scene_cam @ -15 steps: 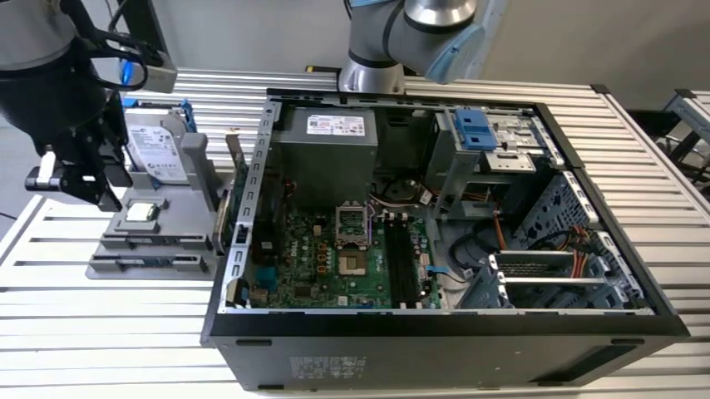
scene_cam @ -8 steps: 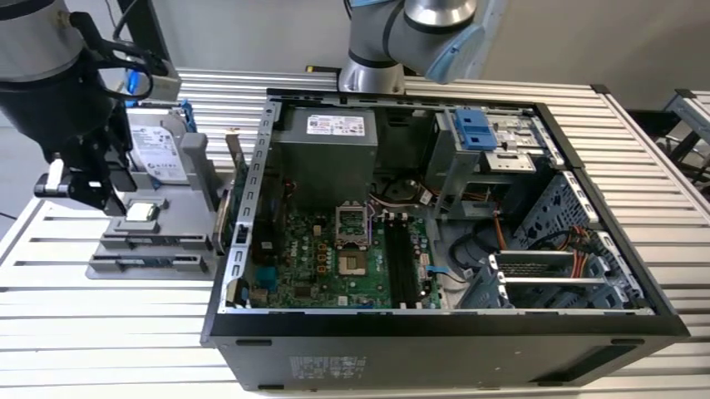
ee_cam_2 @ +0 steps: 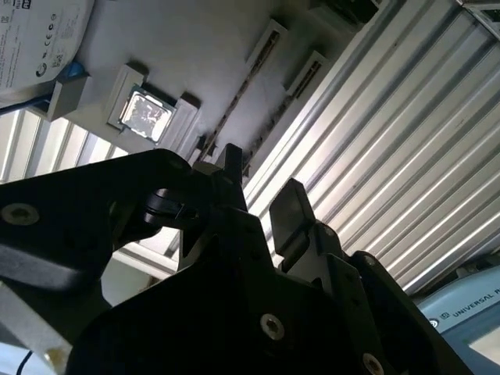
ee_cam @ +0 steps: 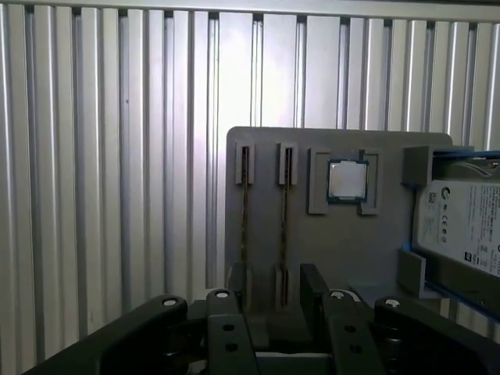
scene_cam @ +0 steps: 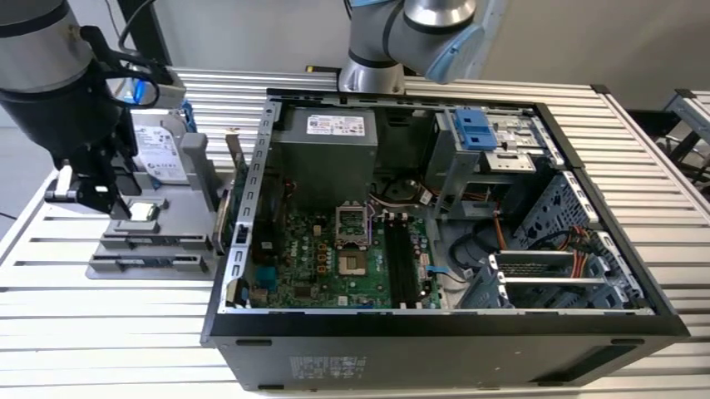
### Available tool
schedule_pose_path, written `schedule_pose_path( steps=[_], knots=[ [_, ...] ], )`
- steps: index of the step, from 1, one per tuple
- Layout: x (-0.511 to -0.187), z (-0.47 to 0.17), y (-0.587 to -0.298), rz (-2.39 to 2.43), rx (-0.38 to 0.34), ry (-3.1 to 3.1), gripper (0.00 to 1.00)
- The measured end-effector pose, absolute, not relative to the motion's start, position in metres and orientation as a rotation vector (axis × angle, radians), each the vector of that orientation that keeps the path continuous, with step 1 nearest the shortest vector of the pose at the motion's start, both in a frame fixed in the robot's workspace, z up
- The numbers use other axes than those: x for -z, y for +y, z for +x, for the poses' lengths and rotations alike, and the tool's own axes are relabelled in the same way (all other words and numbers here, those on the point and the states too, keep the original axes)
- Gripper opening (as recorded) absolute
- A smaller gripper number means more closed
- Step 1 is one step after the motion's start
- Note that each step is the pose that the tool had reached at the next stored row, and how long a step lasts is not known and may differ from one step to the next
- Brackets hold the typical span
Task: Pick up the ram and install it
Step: 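Pick up the ram and move it above insertion slot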
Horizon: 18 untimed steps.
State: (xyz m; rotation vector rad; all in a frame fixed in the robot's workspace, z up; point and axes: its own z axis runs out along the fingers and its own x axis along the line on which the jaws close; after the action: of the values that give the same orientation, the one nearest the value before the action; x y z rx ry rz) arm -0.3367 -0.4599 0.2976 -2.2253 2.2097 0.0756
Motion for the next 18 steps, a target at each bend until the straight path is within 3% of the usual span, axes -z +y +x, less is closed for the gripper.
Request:
schedule_pose_path(
  steps=[18],
  knots=[
    [-0.265, -0.337, -0.462, -2.225, -0.076, 2.21, 1.0]
  ],
)
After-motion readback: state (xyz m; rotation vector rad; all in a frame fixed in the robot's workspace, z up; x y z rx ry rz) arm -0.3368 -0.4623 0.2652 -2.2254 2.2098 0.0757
